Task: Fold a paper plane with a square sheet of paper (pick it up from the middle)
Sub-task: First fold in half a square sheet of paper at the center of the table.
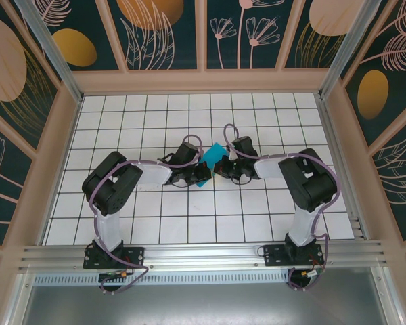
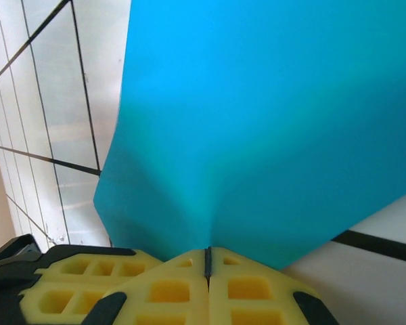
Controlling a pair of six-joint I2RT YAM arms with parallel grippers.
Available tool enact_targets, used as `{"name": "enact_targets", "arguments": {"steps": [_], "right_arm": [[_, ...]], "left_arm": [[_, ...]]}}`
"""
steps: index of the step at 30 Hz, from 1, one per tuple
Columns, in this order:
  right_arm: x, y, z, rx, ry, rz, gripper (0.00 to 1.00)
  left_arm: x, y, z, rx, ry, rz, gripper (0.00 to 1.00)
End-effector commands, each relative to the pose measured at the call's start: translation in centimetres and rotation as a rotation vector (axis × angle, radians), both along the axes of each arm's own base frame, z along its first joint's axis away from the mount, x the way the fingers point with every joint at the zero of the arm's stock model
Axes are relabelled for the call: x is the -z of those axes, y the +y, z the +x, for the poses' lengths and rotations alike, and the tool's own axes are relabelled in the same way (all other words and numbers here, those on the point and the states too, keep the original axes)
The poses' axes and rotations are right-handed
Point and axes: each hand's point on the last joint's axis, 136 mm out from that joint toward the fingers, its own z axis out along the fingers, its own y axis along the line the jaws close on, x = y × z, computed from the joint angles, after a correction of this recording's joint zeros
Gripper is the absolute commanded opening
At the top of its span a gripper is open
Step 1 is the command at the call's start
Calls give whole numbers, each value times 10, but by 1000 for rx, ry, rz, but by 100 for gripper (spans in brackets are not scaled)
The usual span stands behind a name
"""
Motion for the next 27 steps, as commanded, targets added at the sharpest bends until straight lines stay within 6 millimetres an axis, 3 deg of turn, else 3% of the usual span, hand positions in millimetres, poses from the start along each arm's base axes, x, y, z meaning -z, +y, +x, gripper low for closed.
{"name": "enact_targets", "arguments": {"steps": [1,9,18,27], "right_arm": [[5,2,6,-15,-10,-17,0],[11,-3,2,-19,7,-44,0],[13,-5,4,-27,2,-48,0],[20,-29,29,24,-15,-78,0]], "left_arm": [[12,5,-4,12,18,55,0],[-13,-7,7,15,-56,-19,0],[14,8,-4,0,12,62,0],[32,32,-26,6,76,167,0]]}}
